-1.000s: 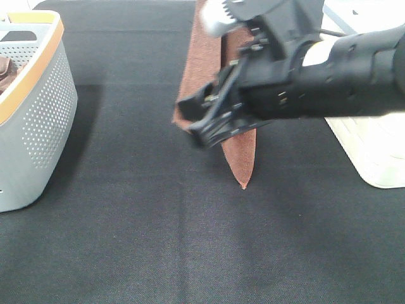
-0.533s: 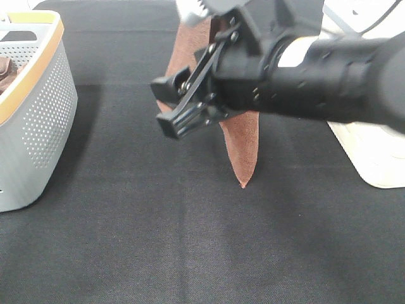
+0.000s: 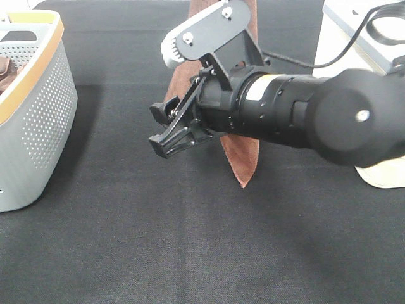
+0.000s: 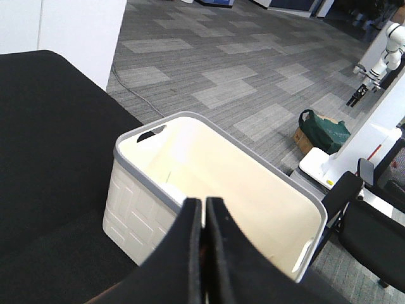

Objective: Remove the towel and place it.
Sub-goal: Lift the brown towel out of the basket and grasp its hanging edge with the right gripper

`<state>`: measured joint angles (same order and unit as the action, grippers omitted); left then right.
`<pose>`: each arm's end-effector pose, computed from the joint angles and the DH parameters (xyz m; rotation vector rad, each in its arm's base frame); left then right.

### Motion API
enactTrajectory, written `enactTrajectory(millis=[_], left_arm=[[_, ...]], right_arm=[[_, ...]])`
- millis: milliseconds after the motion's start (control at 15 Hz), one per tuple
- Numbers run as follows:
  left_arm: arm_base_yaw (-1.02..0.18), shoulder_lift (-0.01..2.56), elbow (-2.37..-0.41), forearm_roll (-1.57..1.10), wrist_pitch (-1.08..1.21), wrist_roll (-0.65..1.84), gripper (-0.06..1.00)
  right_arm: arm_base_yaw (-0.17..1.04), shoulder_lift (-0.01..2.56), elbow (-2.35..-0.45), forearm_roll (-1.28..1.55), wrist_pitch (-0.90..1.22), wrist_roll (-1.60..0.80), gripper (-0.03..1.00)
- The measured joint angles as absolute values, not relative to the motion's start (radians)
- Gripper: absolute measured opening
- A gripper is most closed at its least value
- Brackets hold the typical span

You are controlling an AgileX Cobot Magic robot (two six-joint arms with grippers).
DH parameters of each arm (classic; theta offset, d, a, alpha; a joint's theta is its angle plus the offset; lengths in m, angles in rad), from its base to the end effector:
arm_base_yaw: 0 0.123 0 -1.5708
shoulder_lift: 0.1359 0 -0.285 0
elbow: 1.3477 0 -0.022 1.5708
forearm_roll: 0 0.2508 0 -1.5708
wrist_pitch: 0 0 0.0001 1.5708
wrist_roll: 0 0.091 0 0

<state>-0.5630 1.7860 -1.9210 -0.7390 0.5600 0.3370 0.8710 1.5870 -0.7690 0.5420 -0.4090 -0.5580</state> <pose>0.3385 -0.2522 0.4494 0.4986 1.8043 -0.9491 0.2252 0.2385 0.2210 -0.7455 1.8051 0.3420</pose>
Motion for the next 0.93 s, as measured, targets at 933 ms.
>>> enactTrajectory(millis=[933], left_arm=[[-0.566,1.748,-1.921,-0.733,0.631,0.337,0.00]], right_arm=[[0.871,1.623,-0.769,0.909,-0.535,-0.584,0.82]])
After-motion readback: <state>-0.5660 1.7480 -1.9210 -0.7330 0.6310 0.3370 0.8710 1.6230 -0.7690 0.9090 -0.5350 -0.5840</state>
